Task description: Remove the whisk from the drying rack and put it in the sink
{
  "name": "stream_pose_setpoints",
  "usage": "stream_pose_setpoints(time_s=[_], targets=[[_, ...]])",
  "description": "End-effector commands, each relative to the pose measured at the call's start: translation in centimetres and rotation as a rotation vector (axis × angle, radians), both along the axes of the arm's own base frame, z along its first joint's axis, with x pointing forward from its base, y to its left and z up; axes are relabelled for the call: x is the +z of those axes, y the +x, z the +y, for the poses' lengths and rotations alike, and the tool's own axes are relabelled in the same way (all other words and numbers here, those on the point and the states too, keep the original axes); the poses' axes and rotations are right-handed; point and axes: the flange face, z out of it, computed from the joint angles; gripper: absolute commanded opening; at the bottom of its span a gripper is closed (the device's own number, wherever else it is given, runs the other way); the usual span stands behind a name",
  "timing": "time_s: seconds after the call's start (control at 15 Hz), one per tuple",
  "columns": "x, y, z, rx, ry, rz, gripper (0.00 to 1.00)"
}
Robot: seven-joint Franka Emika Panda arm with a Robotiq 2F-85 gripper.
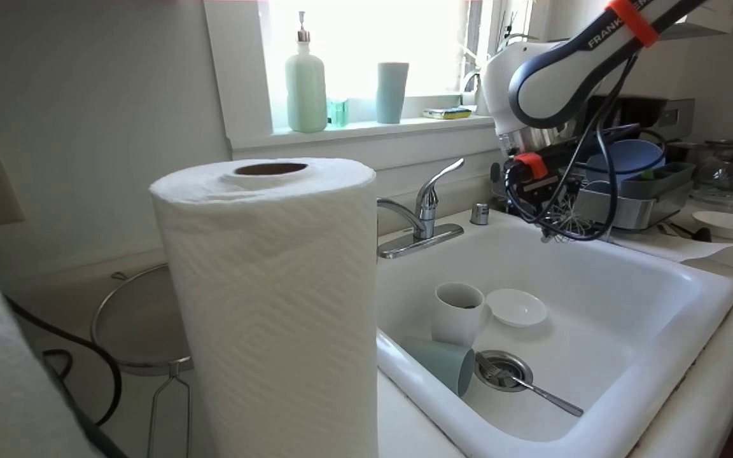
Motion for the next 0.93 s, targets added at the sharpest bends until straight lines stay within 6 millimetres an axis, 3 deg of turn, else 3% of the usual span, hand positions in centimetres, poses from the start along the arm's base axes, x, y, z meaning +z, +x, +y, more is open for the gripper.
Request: stream_pose_setpoints(time_s=[0.0, 0.53, 0.87], targets=[[-2.9, -1.3, 0.3, 0.042, -0.032, -0.033, 0.06], [-9.9, -2.4, 2.2, 0.244, -0.113, -0.135, 0.06], [-13.1, -3.0, 3.6, 0.365, -0.163, -0.191, 0.06]])
